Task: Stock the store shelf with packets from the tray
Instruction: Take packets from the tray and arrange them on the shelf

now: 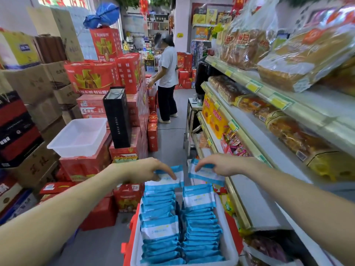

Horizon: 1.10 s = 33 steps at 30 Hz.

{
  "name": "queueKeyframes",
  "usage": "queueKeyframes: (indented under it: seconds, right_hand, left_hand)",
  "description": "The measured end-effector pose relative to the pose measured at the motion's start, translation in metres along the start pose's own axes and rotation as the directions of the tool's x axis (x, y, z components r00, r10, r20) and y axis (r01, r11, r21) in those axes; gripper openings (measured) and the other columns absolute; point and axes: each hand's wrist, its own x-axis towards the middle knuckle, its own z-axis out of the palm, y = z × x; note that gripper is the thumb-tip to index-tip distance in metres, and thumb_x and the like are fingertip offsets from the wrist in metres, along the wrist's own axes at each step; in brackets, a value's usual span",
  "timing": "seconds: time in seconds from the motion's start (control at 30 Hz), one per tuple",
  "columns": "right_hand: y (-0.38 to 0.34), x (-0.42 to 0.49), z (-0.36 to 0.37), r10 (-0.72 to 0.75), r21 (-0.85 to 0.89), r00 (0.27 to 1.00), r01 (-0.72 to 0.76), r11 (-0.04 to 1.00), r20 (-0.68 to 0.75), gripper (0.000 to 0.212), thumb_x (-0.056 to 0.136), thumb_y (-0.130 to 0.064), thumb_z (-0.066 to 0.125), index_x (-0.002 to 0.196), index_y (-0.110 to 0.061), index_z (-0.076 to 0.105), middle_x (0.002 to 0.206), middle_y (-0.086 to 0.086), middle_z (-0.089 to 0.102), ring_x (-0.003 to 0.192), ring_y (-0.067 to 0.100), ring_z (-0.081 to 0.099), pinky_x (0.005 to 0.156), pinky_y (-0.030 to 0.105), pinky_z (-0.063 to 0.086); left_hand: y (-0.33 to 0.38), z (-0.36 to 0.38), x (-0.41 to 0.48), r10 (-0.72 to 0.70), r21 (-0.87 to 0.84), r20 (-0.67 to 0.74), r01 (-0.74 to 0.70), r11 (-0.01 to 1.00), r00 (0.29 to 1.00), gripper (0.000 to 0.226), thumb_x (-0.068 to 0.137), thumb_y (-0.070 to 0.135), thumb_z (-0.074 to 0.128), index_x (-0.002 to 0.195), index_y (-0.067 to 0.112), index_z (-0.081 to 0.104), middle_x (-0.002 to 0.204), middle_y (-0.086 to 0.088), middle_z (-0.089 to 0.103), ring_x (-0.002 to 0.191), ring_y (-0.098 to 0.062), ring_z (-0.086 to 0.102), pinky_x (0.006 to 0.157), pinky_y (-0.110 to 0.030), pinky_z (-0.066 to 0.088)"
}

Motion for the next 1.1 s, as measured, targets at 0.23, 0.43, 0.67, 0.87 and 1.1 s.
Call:
queueKeyframes:
  seconds: [0.23, 0.43, 0.67, 0.87, 1.1]
  right_hand:
    - [0.002, -0.059, -0.138, 0.035, -0.065, 0.977, -0.05, 0.997, -0.209, 0.074, 0.09, 0.01, 0.041, 0.121, -0.052, 0.067, 0.13, -0.013, 0.056, 0.089, -0.003, 0.055, 0.069, 0.018, 0.046]
    - [0.009, -0.141, -0.226, 0.126, -0.02, 0.946, -0.138, 0.99, -0.298, 0.075, 0.085, 0.011, 0.053, 0.112, -0.056, 0.071, 0.117, -0.036, 0.059, 0.096, -0.018, 0.055, 0.078, 0.018, 0.045]
    - [0.041, -0.28, -0.264, 0.352, 0.015, 0.848, -0.377, 0.926, -0.397, 0.066, 0.077, 0.011, 0.063, 0.11, -0.044, 0.077, 0.103, -0.014, 0.071, 0.088, 0.013, 0.063, 0.07, 0.035, 0.049]
    - [0.062, -0.417, -0.233, 0.604, 0.087, 0.687, -0.628, 0.773, -0.405, 0.064, 0.079, 0.005, 0.066, 0.112, -0.049, 0.076, 0.112, -0.019, 0.071, 0.096, 0.01, 0.064, 0.085, 0.03, 0.053]
    - [0.065, -0.526, -0.177, 0.801, 0.257, 0.491, -0.771, 0.582, -0.343, 0.065, 0.082, 0.007, 0.064, 0.109, -0.051, 0.076, 0.118, -0.038, 0.056, 0.103, -0.003, 0.055, 0.083, 0.019, 0.041]
  left_hand:
    - [0.056, -0.136, 0.036, 0.139, 0.046, -0.077, -0.135, 0.99, 0.987, 0.065, 0.095, -0.004, 0.061, 0.122, 0.054, 0.07, 0.133, 0.033, 0.061, 0.121, 0.008, 0.058, 0.11, -0.027, 0.045]
    - [0.134, -0.203, 0.08, 0.364, 0.126, -0.057, -0.355, 0.927, 0.93, 0.059, 0.098, -0.003, 0.063, 0.126, 0.048, 0.071, 0.134, 0.032, 0.062, 0.122, 0.005, 0.06, 0.103, -0.028, 0.049]
    - [0.246, -0.24, 0.143, 0.612, 0.173, -0.033, -0.598, 0.782, 0.79, 0.055, 0.101, 0.002, 0.064, 0.125, 0.051, 0.07, 0.143, 0.03, 0.057, 0.13, -0.007, 0.057, 0.106, -0.035, 0.05]
    - [0.349, -0.227, 0.186, 0.761, 0.189, -0.002, -0.747, 0.638, 0.649, 0.053, 0.102, 0.009, 0.065, 0.122, 0.058, 0.067, 0.119, 0.024, 0.068, 0.089, -0.013, 0.07, 0.072, -0.032, 0.057]
    - [0.453, -0.192, 0.213, 0.859, 0.119, 0.063, -0.858, 0.499, 0.508, 0.051, 0.099, 0.01, 0.069, 0.118, 0.058, 0.07, 0.127, 0.024, 0.064, 0.099, 0.001, 0.065, 0.081, -0.014, 0.051]
